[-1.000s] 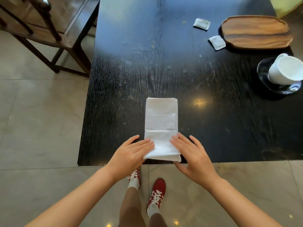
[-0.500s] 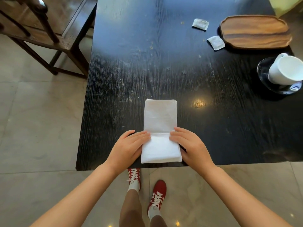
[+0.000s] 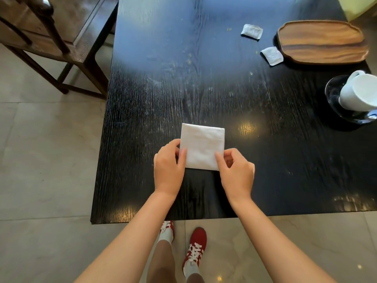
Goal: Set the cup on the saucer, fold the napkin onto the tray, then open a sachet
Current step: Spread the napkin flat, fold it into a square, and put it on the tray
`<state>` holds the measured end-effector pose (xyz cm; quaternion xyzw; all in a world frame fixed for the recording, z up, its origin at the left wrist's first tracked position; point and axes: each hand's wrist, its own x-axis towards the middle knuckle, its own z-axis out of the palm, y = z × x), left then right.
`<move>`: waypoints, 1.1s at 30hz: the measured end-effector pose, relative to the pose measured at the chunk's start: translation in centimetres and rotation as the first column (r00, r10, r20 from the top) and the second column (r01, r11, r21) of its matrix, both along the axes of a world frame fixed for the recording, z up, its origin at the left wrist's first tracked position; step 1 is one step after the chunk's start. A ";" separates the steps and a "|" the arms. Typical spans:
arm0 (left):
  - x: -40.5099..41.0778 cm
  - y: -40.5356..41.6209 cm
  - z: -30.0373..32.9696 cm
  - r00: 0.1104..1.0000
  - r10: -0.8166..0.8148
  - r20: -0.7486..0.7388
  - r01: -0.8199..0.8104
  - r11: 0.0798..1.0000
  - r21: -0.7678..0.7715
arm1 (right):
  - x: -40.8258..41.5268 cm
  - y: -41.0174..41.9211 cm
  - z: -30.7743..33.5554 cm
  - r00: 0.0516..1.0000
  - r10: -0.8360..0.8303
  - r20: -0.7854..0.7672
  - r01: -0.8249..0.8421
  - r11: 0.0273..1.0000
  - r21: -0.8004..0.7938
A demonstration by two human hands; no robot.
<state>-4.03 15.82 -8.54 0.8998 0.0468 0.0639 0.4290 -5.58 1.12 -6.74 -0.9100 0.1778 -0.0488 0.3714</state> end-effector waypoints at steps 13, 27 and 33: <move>2.0 -0.3 -2.3 0.902 -0.410 -0.131 0.402 0.694 0.598 | 2.9 -0.1 -2.5 0.831 0.512 -0.219 -0.549 0.686 -0.479; -3.8 -0.4 -1.7 0.891 -0.382 -0.246 0.452 0.689 0.567 | -2.5 -0.1 -2.7 0.801 0.513 -0.308 -0.594 0.617 -0.516; -6.2 -0.2 -1.1 0.890 -0.397 -0.223 0.455 0.769 0.449 | -4.8 0.0 -2.7 0.802 0.504 -0.321 -0.594 0.618 -0.515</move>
